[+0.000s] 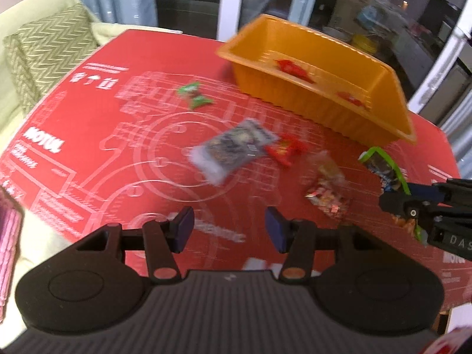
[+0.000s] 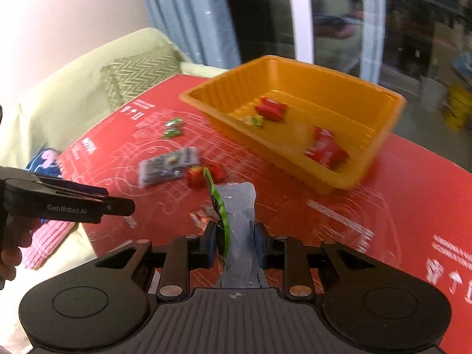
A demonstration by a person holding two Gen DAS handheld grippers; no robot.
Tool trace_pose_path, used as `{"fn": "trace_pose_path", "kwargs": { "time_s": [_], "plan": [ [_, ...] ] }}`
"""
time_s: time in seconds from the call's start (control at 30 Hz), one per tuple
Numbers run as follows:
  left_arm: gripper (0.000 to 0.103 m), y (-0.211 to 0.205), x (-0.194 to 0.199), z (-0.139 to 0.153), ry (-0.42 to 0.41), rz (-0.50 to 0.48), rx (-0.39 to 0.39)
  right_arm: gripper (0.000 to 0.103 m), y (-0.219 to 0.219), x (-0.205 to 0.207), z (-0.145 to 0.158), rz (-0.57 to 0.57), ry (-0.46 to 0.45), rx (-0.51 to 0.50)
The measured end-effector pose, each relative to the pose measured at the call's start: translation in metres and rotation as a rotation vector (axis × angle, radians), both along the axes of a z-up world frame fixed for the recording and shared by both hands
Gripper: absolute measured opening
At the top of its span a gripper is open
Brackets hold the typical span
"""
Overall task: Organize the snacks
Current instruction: 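Grasp the red-and-white candy packet with the left tool while the right tool holds the white pouch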
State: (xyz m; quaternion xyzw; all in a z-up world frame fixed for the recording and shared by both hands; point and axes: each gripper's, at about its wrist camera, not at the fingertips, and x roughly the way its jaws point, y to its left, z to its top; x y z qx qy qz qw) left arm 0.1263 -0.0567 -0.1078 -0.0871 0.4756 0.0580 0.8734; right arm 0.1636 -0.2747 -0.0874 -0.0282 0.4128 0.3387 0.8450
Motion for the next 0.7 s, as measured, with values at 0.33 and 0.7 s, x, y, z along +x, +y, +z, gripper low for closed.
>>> {"fn": "trace_pose_path", "kwargs": {
  "time_s": [0.33,0.7],
  "plan": [
    [0.051,-0.054,0.026,-0.009,-0.018,-0.068,-0.031,0.027,-0.036,-0.004,0.001,-0.077,0.003,0.003],
    [0.051,-0.081,0.050,-0.022,-0.027,-0.067,0.018,0.027,-0.058,-0.004,0.000,-0.107,0.005,0.007]
  ]
}}
